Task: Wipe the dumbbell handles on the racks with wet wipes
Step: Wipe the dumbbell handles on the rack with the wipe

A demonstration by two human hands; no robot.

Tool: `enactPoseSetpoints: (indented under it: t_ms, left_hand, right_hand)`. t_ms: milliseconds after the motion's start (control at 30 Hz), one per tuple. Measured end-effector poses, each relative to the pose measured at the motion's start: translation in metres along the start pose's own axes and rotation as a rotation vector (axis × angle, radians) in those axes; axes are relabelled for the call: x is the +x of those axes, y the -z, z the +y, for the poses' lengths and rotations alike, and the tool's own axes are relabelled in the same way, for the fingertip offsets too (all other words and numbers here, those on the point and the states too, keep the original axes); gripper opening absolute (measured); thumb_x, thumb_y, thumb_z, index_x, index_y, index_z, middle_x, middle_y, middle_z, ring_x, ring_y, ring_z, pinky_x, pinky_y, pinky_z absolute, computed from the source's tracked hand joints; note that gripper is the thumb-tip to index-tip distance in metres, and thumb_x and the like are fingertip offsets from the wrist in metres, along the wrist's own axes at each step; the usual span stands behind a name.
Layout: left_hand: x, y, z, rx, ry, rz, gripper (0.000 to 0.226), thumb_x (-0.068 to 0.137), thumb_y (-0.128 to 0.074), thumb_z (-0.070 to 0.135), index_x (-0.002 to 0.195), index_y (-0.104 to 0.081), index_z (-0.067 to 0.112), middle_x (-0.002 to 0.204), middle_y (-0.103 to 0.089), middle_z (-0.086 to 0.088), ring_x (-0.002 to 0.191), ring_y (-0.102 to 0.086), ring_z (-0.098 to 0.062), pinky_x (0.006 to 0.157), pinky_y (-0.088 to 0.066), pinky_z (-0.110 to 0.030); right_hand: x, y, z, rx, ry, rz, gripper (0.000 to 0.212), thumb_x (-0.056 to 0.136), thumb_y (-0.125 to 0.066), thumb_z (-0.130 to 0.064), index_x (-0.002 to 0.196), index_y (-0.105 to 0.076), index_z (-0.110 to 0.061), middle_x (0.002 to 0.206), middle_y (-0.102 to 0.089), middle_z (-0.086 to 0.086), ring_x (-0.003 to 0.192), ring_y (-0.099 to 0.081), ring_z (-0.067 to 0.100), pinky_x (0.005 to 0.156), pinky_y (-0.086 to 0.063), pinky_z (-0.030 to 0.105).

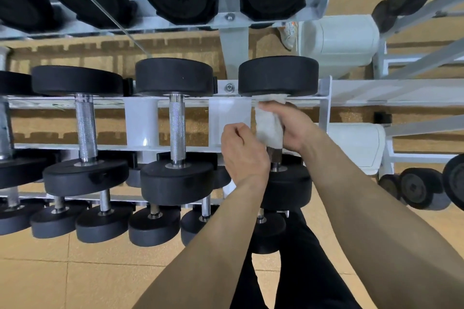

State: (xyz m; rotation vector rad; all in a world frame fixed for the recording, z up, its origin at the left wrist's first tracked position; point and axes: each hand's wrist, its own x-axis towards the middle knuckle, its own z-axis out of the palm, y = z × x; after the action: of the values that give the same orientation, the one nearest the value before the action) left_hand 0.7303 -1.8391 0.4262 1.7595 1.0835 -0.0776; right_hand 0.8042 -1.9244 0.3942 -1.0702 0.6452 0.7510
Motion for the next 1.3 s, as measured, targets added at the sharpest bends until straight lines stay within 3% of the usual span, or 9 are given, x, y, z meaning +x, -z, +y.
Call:
enactPoseSetpoints:
  t_ms: [100, 300, 467, 600, 700, 867, 1000, 1200, 1300]
  left_hand:
    - [0.000, -0.001, -0.001, -0.005, -0.013, 0.017, 0.028, 0.105, -0.037, 0.031, 0.087, -0.056, 0.019, 0.087, -0.059, 0.006, 0.085, -0.055, -0.015, 0.080, -0.046, -0.036]
    - [-0.001, 0.000, 0.000, 0.001, -0.010, -0.003, 0.040, 0.108, -0.030, 0.037, 0.089, -0.056, 0.013, 0.088, -0.058, 0.003, 0.087, -0.054, -0.020, 0.080, -0.040, -0.036]
    - [-0.002, 0.000, 0.001, 0.003, 0.000, -0.015, 0.041, 0.107, -0.030, 0.041, 0.090, -0.056, 0.015, 0.089, -0.059, 0.005, 0.089, -0.056, -0.022, 0.081, -0.041, -0.038]
    - [-0.003, 0.001, 0.001, -0.012, -0.015, -0.012, 0.041, 0.106, -0.031, 0.044, 0.090, -0.056, 0.015, 0.090, -0.060, 0.001, 0.089, -0.055, -0.023, 0.082, -0.042, -0.040]
    - [-0.004, 0.002, 0.001, -0.010, -0.016, -0.026, 0.040, 0.106, -0.032, 0.044, 0.092, -0.056, 0.015, 0.091, -0.060, 0.000, 0.089, -0.056, -0.023, 0.081, -0.042, -0.039]
    - [-0.002, 0.002, 0.002, -0.017, -0.005, -0.028, 0.040, 0.106, -0.032, 0.043, 0.092, -0.056, 0.015, 0.094, -0.061, -0.001, 0.092, -0.055, -0.025, 0.082, -0.039, -0.039]
    - [-0.003, 0.002, 0.002, -0.029, -0.007, -0.005, 0.039, 0.106, -0.032, 0.042, 0.089, -0.055, 0.014, 0.089, -0.060, 0.000, 0.088, -0.055, -0.025, 0.082, -0.041, -0.040]
    - [-0.004, 0.002, 0.002, -0.030, -0.003, -0.020, 0.037, 0.106, -0.033, 0.041, 0.092, -0.056, 0.017, 0.092, -0.060, 0.002, 0.089, -0.055, -0.021, 0.079, -0.036, -0.035]
    - [-0.004, 0.003, 0.002, -0.029, -0.008, -0.021, 0.036, 0.106, -0.034, 0.041, 0.094, -0.057, 0.017, 0.094, -0.061, 0.002, 0.090, -0.056, -0.022, 0.079, -0.037, -0.035]
  right_hand:
    - [-0.003, 0.015, 0.013, 0.071, -0.169, -0.183, 0.018, 0.086, -0.066, -0.017, 0.075, -0.079, -0.013, 0.074, -0.068, 0.006, 0.059, -0.064, 0.015, 0.052, -0.054, 0.025]
    - [-0.017, 0.012, 0.008, -0.228, -0.203, -0.041, 0.031, 0.087, -0.075, -0.018, 0.115, -0.069, -0.005, 0.104, -0.076, 0.012, 0.093, -0.075, 0.026, 0.080, -0.060, 0.039]
    - [0.003, -0.012, -0.006, -0.164, 0.125, 0.282, 0.029, 0.075, -0.085, -0.010, 0.100, -0.071, -0.011, 0.097, -0.075, 0.008, 0.100, -0.073, 0.030, 0.089, -0.060, 0.045]
    - [-0.011, 0.001, 0.012, -0.069, -0.072, 0.046, 0.032, 0.081, -0.079, -0.013, 0.111, -0.071, -0.007, 0.112, -0.074, 0.016, 0.103, -0.072, 0.034, 0.096, -0.055, 0.049]
    - [-0.027, 0.013, 0.020, -0.180, -0.260, -0.113, 0.022, 0.087, -0.070, -0.016, 0.108, -0.069, -0.009, 0.100, -0.075, 0.013, 0.090, -0.072, 0.026, 0.091, -0.054, 0.045]
    - [-0.016, -0.006, 0.002, -0.245, -0.051, 0.179, 0.023, 0.083, -0.080, -0.011, 0.102, -0.070, -0.007, 0.096, -0.078, 0.011, 0.093, -0.075, 0.028, 0.080, -0.062, 0.040]
    - [0.000, -0.023, -0.005, -0.121, 0.118, 0.344, 0.023, 0.077, -0.084, -0.011, 0.096, -0.070, -0.014, 0.100, -0.075, 0.006, 0.102, -0.071, 0.027, 0.093, -0.057, 0.041]
    - [-0.020, 0.008, 0.013, -0.026, -0.198, -0.102, 0.013, 0.092, -0.063, -0.015, 0.101, -0.072, -0.010, 0.094, -0.076, 0.009, 0.085, -0.074, 0.022, 0.080, -0.059, 0.036]
    - [-0.026, 0.012, 0.019, -0.093, -0.278, -0.108, 0.014, 0.096, -0.060, -0.016, 0.106, -0.069, -0.011, 0.094, -0.075, 0.009, 0.086, -0.073, 0.022, 0.086, -0.055, 0.038]
